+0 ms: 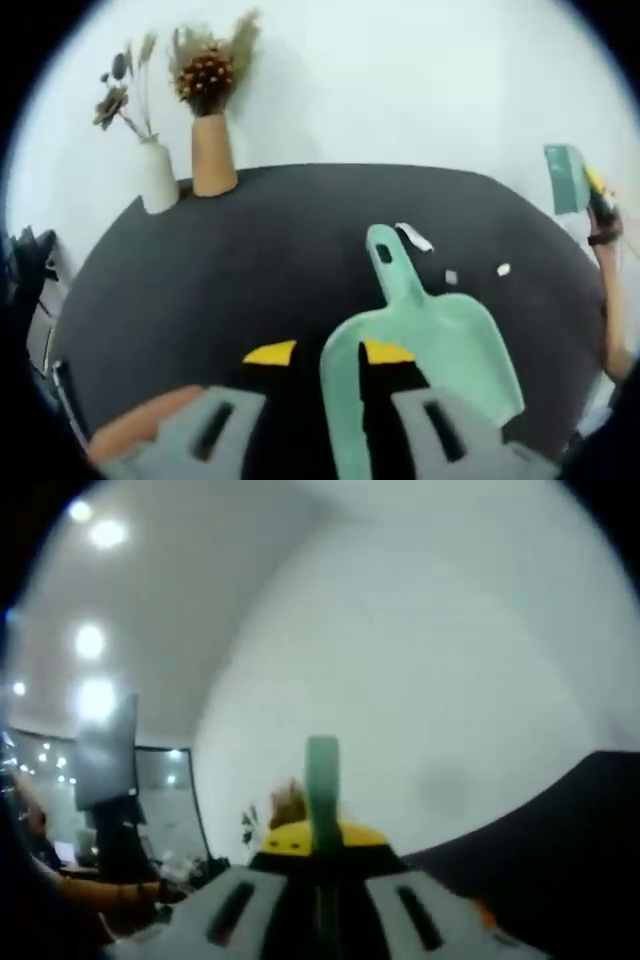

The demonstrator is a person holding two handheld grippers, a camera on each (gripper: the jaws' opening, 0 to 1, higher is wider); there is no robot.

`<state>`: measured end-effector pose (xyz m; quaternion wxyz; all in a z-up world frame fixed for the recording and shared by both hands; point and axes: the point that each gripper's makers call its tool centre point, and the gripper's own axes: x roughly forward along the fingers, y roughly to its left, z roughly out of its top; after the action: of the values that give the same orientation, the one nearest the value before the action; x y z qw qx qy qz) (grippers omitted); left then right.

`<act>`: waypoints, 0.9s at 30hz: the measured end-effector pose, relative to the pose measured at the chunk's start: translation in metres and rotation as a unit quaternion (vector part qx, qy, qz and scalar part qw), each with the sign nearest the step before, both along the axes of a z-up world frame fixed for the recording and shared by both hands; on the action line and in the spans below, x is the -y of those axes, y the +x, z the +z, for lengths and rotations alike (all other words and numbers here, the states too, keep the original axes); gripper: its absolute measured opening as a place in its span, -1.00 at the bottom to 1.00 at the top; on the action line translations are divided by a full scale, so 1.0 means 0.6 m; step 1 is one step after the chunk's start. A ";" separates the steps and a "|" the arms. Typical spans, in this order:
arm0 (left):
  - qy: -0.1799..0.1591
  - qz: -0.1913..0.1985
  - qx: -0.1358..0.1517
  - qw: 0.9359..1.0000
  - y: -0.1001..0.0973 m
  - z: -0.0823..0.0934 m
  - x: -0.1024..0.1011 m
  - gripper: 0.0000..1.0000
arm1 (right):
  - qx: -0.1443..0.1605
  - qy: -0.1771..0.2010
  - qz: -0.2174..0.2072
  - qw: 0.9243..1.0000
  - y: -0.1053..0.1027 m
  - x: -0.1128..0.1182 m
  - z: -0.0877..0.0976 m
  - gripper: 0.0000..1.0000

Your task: Pick up the broom and sweep the trash on the tabletop into the dustpan.

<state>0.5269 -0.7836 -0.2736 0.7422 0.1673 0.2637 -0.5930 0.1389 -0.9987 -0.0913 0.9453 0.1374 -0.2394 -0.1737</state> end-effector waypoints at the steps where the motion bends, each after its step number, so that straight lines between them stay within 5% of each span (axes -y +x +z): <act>1: 0.000 -0.001 -0.001 1.000 0.001 -0.002 0.001 -0.52 | 0.000 0.000 0.000 1.000 0.000 0.000 0.000 -0.89; 5: -0.028 -0.017 -0.034 0.999 -0.007 0.001 0.012 -0.52 | 0.001 0.001 0.001 1.000 0.000 -0.001 0.000 -0.89; 17: -0.016 -0.018 -0.007 1.000 -0.004 -0.009 0.006 -0.84 | 0.006 0.005 0.004 1.000 -0.001 -0.002 0.001 -0.89; 27: -0.045 0.061 -0.004 0.997 0.019 0.022 -0.012 -0.90 | 0.008 0.007 0.006 1.000 -0.001 -0.005 0.001 -0.89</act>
<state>0.5384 -0.7763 -0.2605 0.7826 0.1148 0.2491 -0.5589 0.1385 -0.9959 -0.0909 0.9435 0.1465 -0.2451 -0.1684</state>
